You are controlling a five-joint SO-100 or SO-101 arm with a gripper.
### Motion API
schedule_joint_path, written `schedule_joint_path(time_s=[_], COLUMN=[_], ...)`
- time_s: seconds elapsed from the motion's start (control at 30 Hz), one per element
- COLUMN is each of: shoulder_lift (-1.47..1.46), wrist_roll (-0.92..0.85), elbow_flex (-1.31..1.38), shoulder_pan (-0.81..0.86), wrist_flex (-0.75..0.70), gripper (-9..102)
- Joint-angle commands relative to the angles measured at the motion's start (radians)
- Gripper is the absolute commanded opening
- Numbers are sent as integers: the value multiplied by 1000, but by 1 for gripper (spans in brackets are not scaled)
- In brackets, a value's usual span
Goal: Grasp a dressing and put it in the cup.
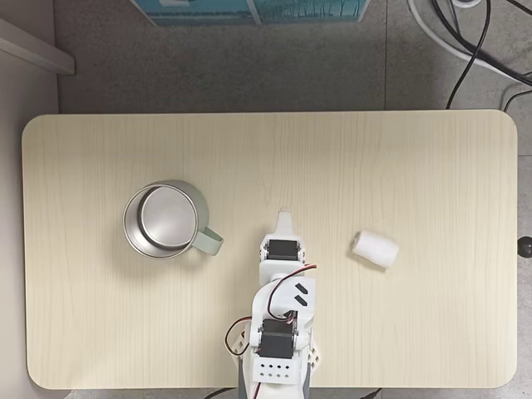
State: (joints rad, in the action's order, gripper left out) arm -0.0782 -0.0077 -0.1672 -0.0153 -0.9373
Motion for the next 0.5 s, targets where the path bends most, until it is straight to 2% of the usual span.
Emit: schedule_joint_path(time_s=[0.0,0.13,0.47], shoulder_lift=[-8,-8,29], wrist_roll=[-3,-15,-77], elbow_flex=[-81,-175,-537], shoulder_pan=[49,86,83], wrist_flex=[11,-9,-189], gripper=[0,0,1])
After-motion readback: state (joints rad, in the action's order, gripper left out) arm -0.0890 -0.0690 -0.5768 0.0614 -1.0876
